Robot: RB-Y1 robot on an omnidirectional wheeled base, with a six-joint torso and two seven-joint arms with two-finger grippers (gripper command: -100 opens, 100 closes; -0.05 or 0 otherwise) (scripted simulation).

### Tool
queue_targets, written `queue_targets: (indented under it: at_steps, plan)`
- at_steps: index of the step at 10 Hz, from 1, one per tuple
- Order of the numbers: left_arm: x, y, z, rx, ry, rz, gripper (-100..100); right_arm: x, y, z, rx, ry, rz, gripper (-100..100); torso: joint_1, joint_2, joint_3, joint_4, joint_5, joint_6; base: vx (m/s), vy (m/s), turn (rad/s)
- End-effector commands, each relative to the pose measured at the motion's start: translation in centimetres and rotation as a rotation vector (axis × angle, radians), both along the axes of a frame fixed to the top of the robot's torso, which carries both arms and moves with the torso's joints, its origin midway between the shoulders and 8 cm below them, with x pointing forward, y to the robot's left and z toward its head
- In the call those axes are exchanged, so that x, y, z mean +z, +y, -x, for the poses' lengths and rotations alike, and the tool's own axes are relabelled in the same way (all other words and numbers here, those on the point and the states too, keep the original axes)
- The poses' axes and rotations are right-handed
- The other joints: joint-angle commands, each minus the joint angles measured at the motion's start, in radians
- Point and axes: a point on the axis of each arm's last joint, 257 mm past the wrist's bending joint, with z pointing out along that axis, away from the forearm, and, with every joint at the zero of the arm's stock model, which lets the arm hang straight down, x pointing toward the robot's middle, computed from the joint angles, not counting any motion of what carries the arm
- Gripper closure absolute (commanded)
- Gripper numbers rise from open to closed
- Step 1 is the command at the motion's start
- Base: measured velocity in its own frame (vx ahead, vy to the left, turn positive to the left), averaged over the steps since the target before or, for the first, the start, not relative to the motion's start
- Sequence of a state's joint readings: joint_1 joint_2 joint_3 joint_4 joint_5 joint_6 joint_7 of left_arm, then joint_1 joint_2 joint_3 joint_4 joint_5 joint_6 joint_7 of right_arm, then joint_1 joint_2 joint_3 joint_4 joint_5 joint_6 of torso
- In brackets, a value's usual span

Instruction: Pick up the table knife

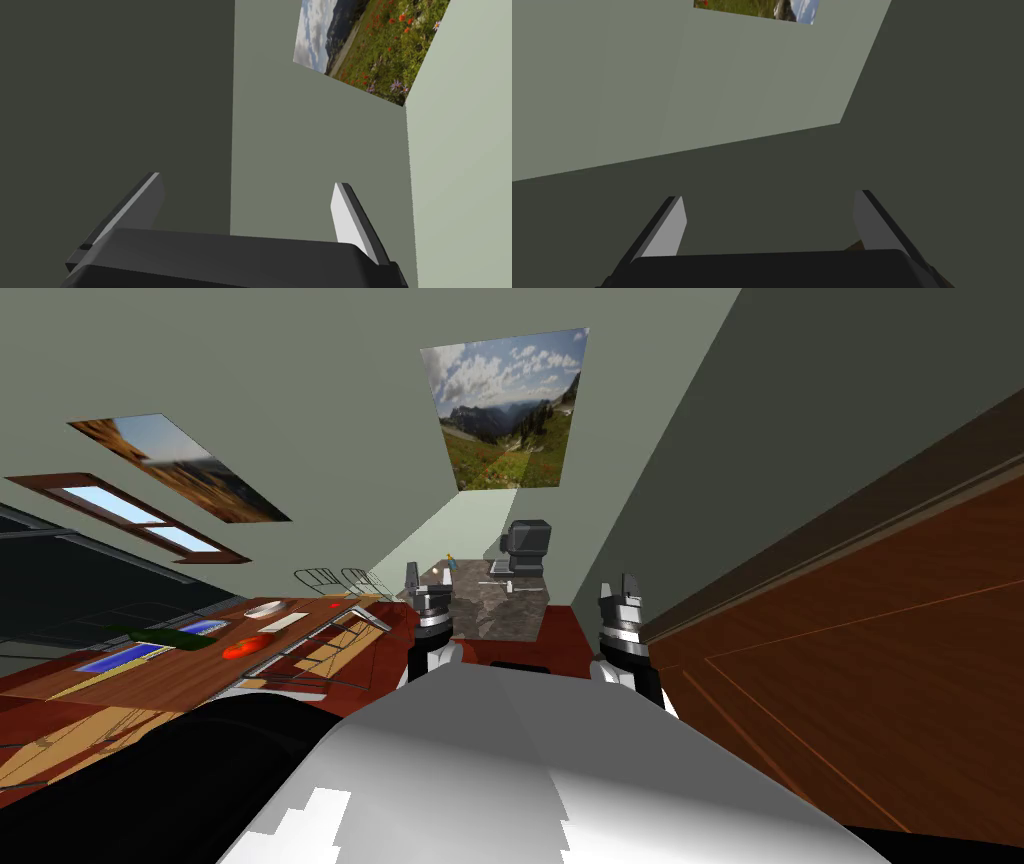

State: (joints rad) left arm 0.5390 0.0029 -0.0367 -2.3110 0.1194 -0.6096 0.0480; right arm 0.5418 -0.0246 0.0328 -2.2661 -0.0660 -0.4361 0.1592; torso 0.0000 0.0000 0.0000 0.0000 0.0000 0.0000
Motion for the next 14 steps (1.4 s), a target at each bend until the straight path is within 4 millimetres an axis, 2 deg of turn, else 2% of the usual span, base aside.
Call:
queue_targets:
  at_steps: [1,4,5,7,8,11,12,13,14]
  plan:
    - [0.0,0.0,0.0,0.0,0.0,0.0,0,-0.4,0.6,-0.3,0.019,0.011,0.033,-100,0.0,0.0,0.0,0.0,0.0,0.0,0.005,0.007,0.072]
    - [0.0,0.0,0.0,0.0,0.0,0.0,0,-1.9,2.5,-1.2,0.074,0.039,0.136,-100,0.001,-0.002,-0.001,0.0,0.0,0.0,0.021,0.018,0.137]
    - [0.0,0.0,0.0,0.0,0.0,0.0,0,-1.9,2.6,-1.2,0.078,0.04,0.142,-100,0.001,-0.002,-0.001,0.0,0.0,0.0,0.02,0.011,0.04]
    - [0.0,0.0,0.0,0.0,0.0,0.0,0,-3.4,4.2,-1.9,0.121,0.061,0.234,-100,0.001,-0.002,-0.001,0.0,0.0,0.0,0.025,0.016,0.133]
    - [0.0,0.0,0.0,0.0,0.0,0.0,0,-3.5,4.3,-1.9,0.129,0.064,0.25,-100,0.001,-0.002,-0.001,0.0,0.0,0.0,0.023,0.012,0.112]
    - [0.0,0.0,0.0,0.0,0.0,0.0,0,-5.5,5.9,-2.6,0.181,0.087,0.369,-100,0.0,-0.001,-0.001,0.0,0.0,0.0,0.021,0.012,0.134]
    - [0.0,0.0,0.0,0.0,0.0,0.0,0,-5.6,6.0,-2.6,0.187,0.09,0.384,-100,0.001,-0.002,-0.001,0.0,0.0,0.0,0.021,0.008,0.075]
    - [0.0,0.0,0.0,0.0,0.0,0.0,0,-6.7,6.7,-2.9,0.21,0.099,0.441,-100,0.0,-0.002,-0.001,0.0,0.0,0.0,0.028,0.012,0.138]
    - [0.0,0.0,0.0,0.0,0.0,0.0,0,-6.8,6.7,-2.8,0.218,0.102,0.459,-100,0.001,-0.002,-0.001,0.0,0.0,0.0,0.024,0.008,0.099]
